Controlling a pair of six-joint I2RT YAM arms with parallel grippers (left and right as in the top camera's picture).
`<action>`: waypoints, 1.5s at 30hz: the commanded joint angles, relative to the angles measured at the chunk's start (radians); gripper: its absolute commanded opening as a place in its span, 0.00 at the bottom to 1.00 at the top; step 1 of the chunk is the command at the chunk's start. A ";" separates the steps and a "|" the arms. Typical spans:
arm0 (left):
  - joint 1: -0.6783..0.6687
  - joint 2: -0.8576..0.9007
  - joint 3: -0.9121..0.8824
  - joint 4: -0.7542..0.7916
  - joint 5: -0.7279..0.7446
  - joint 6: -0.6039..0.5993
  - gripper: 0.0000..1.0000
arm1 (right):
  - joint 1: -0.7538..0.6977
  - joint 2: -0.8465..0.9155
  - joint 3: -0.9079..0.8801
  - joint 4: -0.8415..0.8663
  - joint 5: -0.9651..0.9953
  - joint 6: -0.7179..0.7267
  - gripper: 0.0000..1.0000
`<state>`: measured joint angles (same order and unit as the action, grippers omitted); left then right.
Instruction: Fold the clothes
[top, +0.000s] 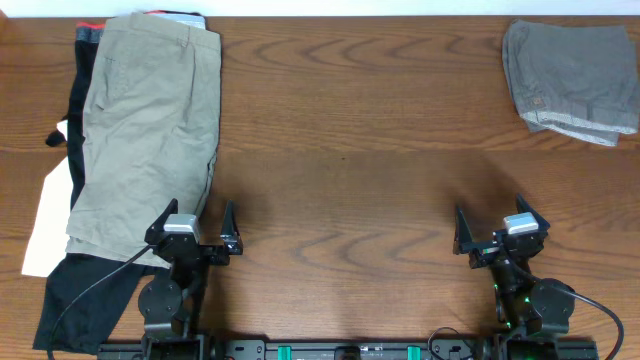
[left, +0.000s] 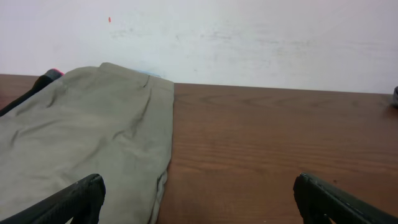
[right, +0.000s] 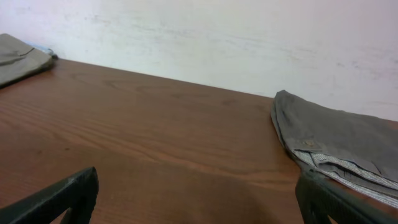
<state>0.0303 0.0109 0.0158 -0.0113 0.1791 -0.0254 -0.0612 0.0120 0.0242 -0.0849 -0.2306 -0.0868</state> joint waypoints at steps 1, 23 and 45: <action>0.004 -0.006 -0.012 -0.042 0.011 0.003 0.98 | 0.014 -0.005 -0.004 0.000 0.002 0.011 0.99; 0.004 -0.006 -0.012 -0.041 0.011 0.002 0.98 | 0.014 -0.005 -0.004 0.000 0.002 0.012 0.99; 0.004 -0.006 0.023 -0.030 0.018 0.006 0.98 | 0.014 -0.005 0.006 0.092 -0.055 0.004 0.99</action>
<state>0.0303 0.0109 0.0216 -0.0151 0.1802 -0.0254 -0.0612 0.0120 0.0231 0.0006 -0.2695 -0.0872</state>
